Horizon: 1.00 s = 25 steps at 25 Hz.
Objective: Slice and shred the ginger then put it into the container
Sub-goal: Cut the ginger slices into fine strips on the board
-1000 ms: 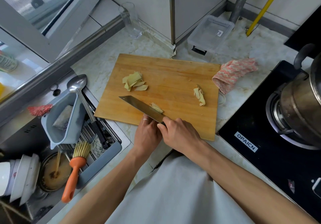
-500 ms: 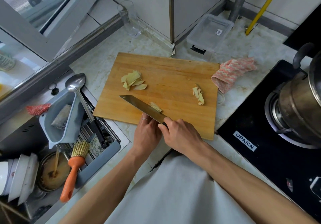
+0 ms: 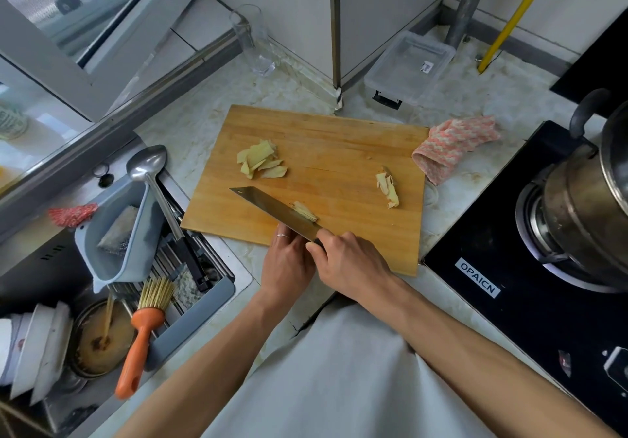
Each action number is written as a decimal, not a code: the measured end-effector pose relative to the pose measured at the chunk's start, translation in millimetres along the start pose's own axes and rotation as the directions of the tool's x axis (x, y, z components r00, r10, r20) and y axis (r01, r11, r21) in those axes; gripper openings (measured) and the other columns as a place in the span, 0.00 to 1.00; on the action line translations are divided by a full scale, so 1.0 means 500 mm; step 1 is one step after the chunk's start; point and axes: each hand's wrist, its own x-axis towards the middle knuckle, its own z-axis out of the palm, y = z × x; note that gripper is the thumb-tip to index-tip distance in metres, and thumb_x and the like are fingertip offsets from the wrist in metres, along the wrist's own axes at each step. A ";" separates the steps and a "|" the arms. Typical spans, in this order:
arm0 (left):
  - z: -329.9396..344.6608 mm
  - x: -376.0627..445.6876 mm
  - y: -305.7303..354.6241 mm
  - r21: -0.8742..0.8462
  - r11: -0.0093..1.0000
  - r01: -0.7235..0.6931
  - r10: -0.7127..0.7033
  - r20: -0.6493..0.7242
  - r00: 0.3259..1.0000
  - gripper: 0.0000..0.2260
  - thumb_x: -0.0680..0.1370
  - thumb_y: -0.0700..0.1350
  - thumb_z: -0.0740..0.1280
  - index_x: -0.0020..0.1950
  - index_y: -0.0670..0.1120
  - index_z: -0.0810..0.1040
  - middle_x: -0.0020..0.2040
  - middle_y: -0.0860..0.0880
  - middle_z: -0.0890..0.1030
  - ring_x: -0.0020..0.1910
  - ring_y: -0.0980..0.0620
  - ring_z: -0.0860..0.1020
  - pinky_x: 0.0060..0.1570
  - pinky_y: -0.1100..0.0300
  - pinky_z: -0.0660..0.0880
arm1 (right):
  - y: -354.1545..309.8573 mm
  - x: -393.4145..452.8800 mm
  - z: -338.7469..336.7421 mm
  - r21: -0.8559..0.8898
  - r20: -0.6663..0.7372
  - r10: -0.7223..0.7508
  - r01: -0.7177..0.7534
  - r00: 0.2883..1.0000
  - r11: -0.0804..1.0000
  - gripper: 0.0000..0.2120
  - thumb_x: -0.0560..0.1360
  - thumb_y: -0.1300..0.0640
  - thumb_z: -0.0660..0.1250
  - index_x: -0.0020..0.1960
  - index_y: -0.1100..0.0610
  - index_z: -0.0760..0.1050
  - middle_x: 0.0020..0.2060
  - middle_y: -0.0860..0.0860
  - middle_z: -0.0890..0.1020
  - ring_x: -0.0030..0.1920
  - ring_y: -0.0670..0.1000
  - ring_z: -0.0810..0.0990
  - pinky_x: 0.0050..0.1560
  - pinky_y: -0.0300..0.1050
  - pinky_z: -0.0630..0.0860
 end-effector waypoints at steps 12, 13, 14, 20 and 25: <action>0.000 -0.001 0.000 -0.036 0.999 0.033 -0.034 -0.025 0.999 0.16 0.74 0.40 0.58 0.51 0.41 0.83 0.56 0.38 0.78 0.53 0.42 0.77 0.36 0.60 0.73 | 0.011 -0.017 -0.005 -0.005 0.016 0.025 -0.025 1.000 1.000 0.16 0.84 0.45 0.55 0.54 0.57 0.73 0.45 0.61 0.81 0.45 0.66 0.80 0.38 0.48 0.66; -0.001 0.000 0.003 -0.040 0.999 0.032 -0.033 -0.031 0.999 0.16 0.73 0.40 0.57 0.50 0.40 0.83 0.55 0.39 0.78 0.51 0.43 0.77 0.34 0.60 0.72 | 0.010 -0.013 -0.003 -0.018 0.013 0.021 -0.021 1.000 1.000 0.17 0.84 0.45 0.55 0.55 0.57 0.73 0.45 0.61 0.81 0.46 0.66 0.80 0.38 0.48 0.66; -0.003 0.000 0.004 -0.039 0.999 0.031 -0.032 -0.034 0.999 0.16 0.73 0.40 0.57 0.50 0.40 0.83 0.55 0.39 0.79 0.50 0.44 0.76 0.33 0.60 0.72 | 0.007 -0.011 -0.001 -0.026 0.008 0.013 -0.012 1.000 1.000 0.17 0.84 0.45 0.55 0.55 0.57 0.73 0.45 0.61 0.82 0.46 0.66 0.81 0.38 0.48 0.66; 0.001 -0.003 -0.007 -0.018 1.000 0.013 -0.014 -0.021 1.000 0.16 0.74 0.42 0.58 0.53 0.42 0.84 0.54 0.39 0.81 0.56 0.47 0.73 0.36 0.60 0.73 | 0.011 -0.030 -0.005 -0.022 -0.001 -0.004 0.004 1.000 1.000 0.17 0.84 0.45 0.55 0.53 0.57 0.73 0.42 0.59 0.81 0.42 0.64 0.80 0.36 0.47 0.66; -0.002 -0.003 -0.002 -0.023 0.999 0.040 -0.041 -0.042 0.998 0.15 0.73 0.39 0.59 0.50 0.40 0.84 0.51 0.40 0.81 0.54 0.45 0.74 0.33 0.57 0.76 | 0.001 -0.015 0.002 -0.039 0.001 0.001 -0.001 1.000 0.999 0.17 0.84 0.45 0.55 0.55 0.58 0.73 0.46 0.61 0.82 0.46 0.65 0.81 0.38 0.48 0.65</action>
